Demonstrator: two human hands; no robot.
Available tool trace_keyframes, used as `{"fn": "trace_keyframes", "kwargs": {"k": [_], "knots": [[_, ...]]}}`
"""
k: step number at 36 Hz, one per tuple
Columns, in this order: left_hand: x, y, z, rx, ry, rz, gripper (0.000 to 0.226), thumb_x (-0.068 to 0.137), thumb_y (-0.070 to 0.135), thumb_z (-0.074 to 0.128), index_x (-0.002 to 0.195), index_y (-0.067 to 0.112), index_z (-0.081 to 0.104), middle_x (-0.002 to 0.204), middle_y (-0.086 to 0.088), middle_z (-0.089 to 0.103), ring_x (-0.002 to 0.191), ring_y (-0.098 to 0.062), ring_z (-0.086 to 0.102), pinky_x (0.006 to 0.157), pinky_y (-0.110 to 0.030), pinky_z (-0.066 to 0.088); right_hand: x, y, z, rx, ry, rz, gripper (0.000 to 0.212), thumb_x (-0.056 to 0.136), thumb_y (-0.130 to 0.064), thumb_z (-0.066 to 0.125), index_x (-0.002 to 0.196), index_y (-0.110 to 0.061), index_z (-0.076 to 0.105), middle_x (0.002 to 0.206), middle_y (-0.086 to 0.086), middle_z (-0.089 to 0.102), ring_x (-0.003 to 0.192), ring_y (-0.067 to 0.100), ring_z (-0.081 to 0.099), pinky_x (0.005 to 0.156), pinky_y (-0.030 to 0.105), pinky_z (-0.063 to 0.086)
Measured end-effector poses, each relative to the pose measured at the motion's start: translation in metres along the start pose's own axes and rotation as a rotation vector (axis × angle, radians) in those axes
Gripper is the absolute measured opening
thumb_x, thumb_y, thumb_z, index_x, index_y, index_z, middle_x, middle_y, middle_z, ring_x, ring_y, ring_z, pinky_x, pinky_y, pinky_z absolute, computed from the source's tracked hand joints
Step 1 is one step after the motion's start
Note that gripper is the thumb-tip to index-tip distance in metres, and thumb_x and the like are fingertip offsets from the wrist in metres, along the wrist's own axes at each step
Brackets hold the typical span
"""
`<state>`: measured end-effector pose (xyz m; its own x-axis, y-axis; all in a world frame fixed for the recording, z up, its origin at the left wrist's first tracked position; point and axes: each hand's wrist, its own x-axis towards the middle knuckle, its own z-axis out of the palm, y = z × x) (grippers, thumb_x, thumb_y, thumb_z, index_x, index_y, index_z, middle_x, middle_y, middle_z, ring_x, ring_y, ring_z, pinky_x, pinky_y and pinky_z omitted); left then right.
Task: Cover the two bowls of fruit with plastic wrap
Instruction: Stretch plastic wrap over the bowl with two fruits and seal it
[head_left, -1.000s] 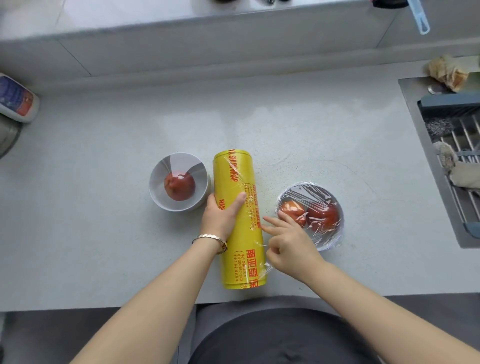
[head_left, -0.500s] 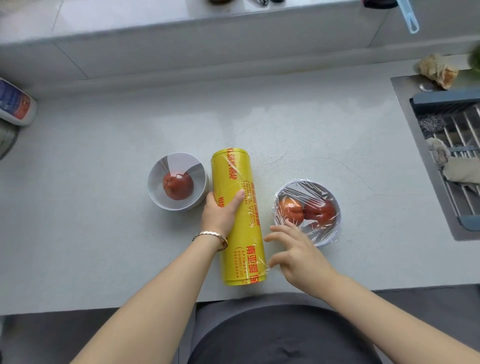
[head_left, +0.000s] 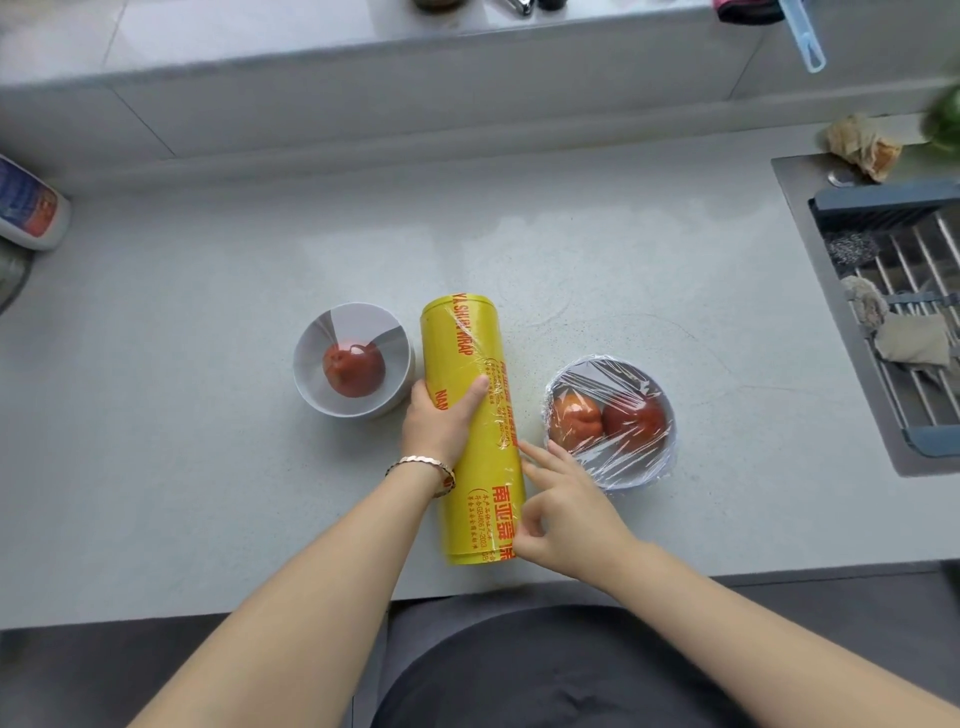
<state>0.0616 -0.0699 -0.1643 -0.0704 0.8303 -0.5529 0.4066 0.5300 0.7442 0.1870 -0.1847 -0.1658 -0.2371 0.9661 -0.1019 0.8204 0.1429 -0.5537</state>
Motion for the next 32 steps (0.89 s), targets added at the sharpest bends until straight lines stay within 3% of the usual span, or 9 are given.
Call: {"fn": "trace_keyframes", "kwargs": {"k": [3,8,13,15,18,22,25,29,32], "knots": [[0.0,0.001,0.001,0.009,0.007,0.006,0.059,0.073,0.052,0.07,0.117,0.02,0.046,0.11,0.0,0.062,0.097,-0.02,0.061,0.087,-0.037,0.05,0.002,0.003,-0.003,-0.038,0.038,-0.057,0.019,0.055,-0.021,0.073,0.04,-0.02,0.06,0.111,0.011,0.069,0.118,0.031,0.057,0.1,0.055,0.037],[0.002,-0.001,-0.006,-0.037,-0.043,-0.016,0.061,0.074,0.052,0.069,0.122,0.019,0.047,0.111,0.0,0.063,0.096,-0.02,0.063,0.082,-0.034,0.05,0.006,0.022,-0.014,-0.202,0.01,-0.211,0.026,0.043,-0.005,0.077,0.036,-0.021,0.057,0.087,-0.006,0.075,0.104,0.026,0.066,0.093,0.053,0.039],[0.001,0.003,-0.006,-0.019,-0.044,-0.035,0.067,0.071,0.051,0.072,0.122,0.015,0.048,0.115,-0.003,0.063,0.098,-0.021,0.063,0.089,-0.04,0.052,0.009,0.016,-0.02,-0.278,-0.057,-0.1,0.02,0.057,-0.02,0.069,0.04,-0.02,0.058,0.099,0.005,0.073,0.11,0.029,0.062,0.099,0.049,0.042],[-0.001,0.005,-0.006,0.002,-0.036,-0.025,0.063,0.071,0.05,0.073,0.118,0.015,0.05,0.113,-0.002,0.063,0.096,-0.019,0.062,0.085,-0.035,0.051,0.009,0.015,-0.023,-0.306,-0.054,-0.029,0.021,0.065,-0.026,0.056,0.046,-0.018,0.061,0.105,0.008,0.071,0.115,0.032,0.059,0.108,0.042,0.034],[-0.008,0.012,-0.011,-0.001,-0.038,0.028,0.055,0.073,0.046,0.073,0.115,0.019,0.051,0.112,-0.002,0.064,0.091,-0.017,0.062,0.079,-0.031,0.051,0.004,0.015,-0.026,-0.335,-0.017,0.02,0.014,0.063,-0.025,0.06,0.053,-0.016,0.062,0.11,0.008,0.069,0.118,0.034,0.056,0.109,0.041,0.031],[-0.023,0.036,-0.033,-0.1,-0.089,0.179,0.065,0.058,0.055,0.077,0.111,0.027,0.052,0.11,0.001,0.067,0.093,-0.016,0.067,0.08,-0.038,0.056,0.0,0.011,-0.03,-0.335,-0.003,0.079,0.03,0.074,-0.029,0.046,0.051,-0.017,0.061,0.112,0.011,0.068,0.117,0.033,0.057,0.096,0.048,0.043],[-0.033,0.063,-0.062,-0.114,-0.034,0.347,0.074,0.049,0.06,0.07,0.113,0.026,0.053,0.105,0.007,0.066,0.091,-0.01,0.067,0.073,-0.029,0.057,0.002,0.008,-0.028,-0.343,0.004,0.089,0.043,0.084,-0.034,0.037,0.05,-0.019,0.059,0.112,0.009,0.069,0.116,0.031,0.058,0.093,0.047,0.045],[-0.035,0.094,-0.102,-0.027,0.119,0.496,0.073,0.053,0.063,0.068,0.114,0.028,0.049,0.102,0.017,0.062,0.087,0.0,0.063,0.067,-0.018,0.053,0.003,0.009,-0.026,-0.354,-0.049,0.085,0.049,0.09,-0.035,0.029,0.051,-0.025,0.058,0.117,0.005,0.067,0.126,0.027,0.046,0.112,0.031,0.018],[-0.028,0.102,-0.123,0.054,0.224,0.523,0.073,0.062,0.06,0.068,0.123,0.026,0.045,0.113,0.007,0.059,0.094,-0.01,0.061,0.069,-0.022,0.05,0.003,0.007,-0.028,-0.394,-0.195,0.113,0.052,0.096,-0.038,0.021,0.059,-0.028,0.056,0.126,0.005,0.062,0.127,0.029,0.048,0.113,0.031,0.002]]}}
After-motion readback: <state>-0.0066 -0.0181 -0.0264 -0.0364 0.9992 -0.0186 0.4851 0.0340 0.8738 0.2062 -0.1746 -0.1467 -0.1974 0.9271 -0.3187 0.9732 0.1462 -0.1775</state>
